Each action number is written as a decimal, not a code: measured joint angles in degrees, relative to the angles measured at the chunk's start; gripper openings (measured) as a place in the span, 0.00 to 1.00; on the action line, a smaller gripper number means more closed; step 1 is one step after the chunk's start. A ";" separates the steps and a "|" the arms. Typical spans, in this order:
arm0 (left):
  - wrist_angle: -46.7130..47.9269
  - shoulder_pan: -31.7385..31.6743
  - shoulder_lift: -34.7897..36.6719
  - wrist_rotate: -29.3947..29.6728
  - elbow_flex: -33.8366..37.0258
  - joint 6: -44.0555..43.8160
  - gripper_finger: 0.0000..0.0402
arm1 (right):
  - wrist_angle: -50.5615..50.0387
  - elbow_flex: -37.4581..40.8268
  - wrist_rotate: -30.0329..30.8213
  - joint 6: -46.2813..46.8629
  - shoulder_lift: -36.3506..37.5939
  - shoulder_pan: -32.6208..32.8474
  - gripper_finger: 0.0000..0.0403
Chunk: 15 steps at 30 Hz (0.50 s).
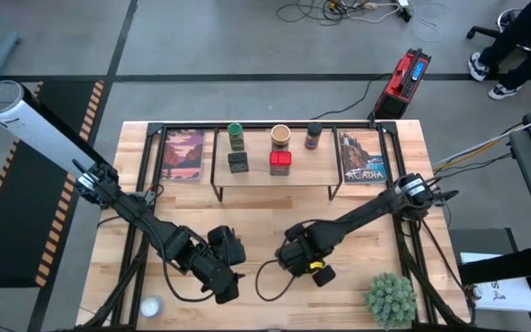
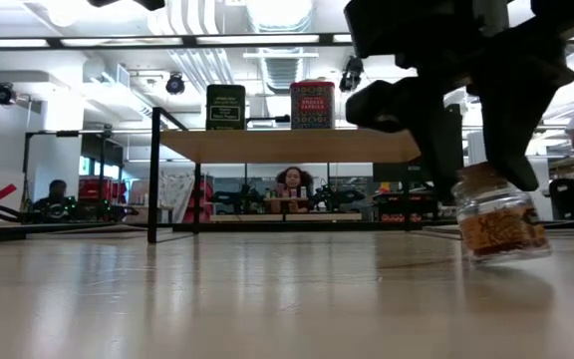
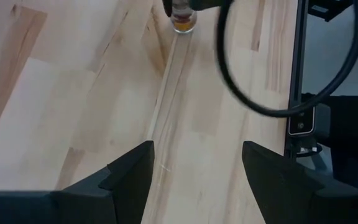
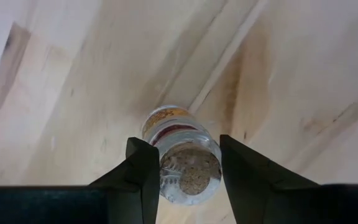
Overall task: Shelf spices
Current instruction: Put the brown seasoning bottle on the shelf
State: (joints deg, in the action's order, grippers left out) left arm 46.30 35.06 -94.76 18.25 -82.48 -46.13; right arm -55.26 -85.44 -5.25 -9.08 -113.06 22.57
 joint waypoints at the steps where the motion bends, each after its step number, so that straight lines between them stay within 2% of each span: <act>1: 0.00 -0.01 0.00 -0.21 0.00 0.00 0.58 | -0.09 -0.07 -0.16 1.27 0.00 -0.13 0.32; 15: 0.02 -0.01 0.00 -0.98 0.00 0.11 0.58 | -0.66 -0.47 -1.25 11.75 -0.07 -0.50 0.33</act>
State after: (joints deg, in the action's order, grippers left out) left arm 46.33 35.05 -94.76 17.28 -82.48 -46.02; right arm -55.92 -85.91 -6.50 2.67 -113.12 22.06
